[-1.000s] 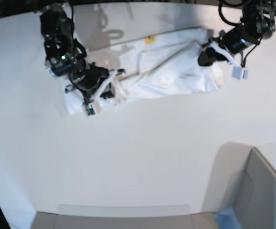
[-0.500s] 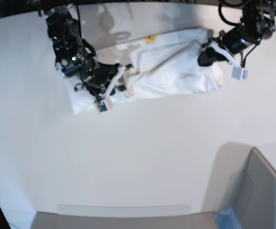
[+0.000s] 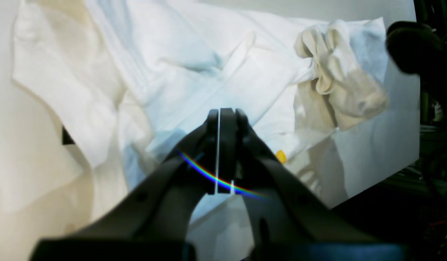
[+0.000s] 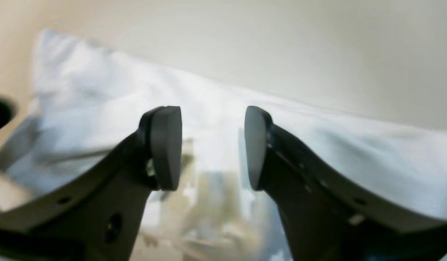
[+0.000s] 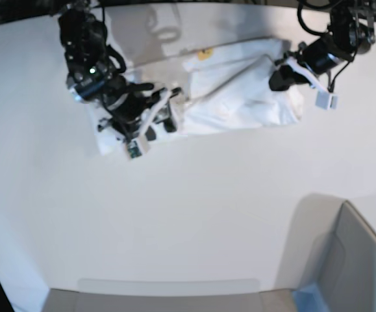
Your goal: Layout the t-shirt on the table in an organized manner, then fold the t-shirt properly
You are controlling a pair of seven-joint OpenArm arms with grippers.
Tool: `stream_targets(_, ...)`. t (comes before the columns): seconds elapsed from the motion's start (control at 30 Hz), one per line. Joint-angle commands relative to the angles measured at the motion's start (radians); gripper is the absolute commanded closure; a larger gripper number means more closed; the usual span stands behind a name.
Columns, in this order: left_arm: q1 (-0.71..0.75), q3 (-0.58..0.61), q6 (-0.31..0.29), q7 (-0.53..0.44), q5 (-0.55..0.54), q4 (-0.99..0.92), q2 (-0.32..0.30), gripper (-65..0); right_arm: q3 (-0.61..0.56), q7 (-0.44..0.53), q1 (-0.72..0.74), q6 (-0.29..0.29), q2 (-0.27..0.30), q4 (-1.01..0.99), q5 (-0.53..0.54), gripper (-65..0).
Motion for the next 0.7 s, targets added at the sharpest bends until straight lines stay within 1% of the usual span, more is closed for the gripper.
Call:
stream_targets(0.0,0.001,-0.005,-0.005,-0.008,-0.013,0.013,-0.01,0.0,0.038,0.022,0.01,0.004,0.002,0.022,0.019,-26.8)
stream_targets(0.07,0.001,-0.005,-0.005,-0.008,-0.013,0.013,-0.01,0.0,0.086,0.018,0.01,0.004,0.011,0.022,0.014,-24.2)
stream_targets(0.13,0.001,-0.004,-0.005,-0.008,-0.013,0.013,-0.01,0.0,0.122,0.021,-0.002,0.004,0.049,0.022,0.014,-20.7)
stream_targets(0.2,-0.001,-0.002,-0.005,-0.008,-0.014,0.014,-0.01,0.0,0.161,0.024,-0.009,0.004,0.071,0.02,0.014,-17.3)
stream_targets(0.33,-0.004,0.002,-0.005,-0.008,-0.014,0.014,-0.009,0.0,0.238,0.018,-0.011,0.008,0.074,-0.033,0.012,-10.4)
stream_targets(0.43,-0.014,0.002,-0.005,-0.008,-0.016,0.014,-0.007,0.0,0.253,0.024,0.0,0.008,0.075,-0.138,0.012,-6.2)
stream_targets(0.5,-0.022,0.002,-0.005,-0.008,-0.016,0.014,-0.007,0.0,0.25,0.026,0.024,0.008,0.094,-0.215,0.012,-6.3)
stream_targets(0.53,-0.022,0.002,-0.005,-0.008,-0.016,0.014,-0.007,0.0,0.25,0.027,0.03,0.008,0.094,-0.247,0.012,-6.5)
stream_targets(0.67,-0.022,0.002,-0.005,-0.008,-0.016,0.014,-0.007,0.0,0.25,0.113,0.049,0.008,0.095,-0.362,0.012,-6.3)
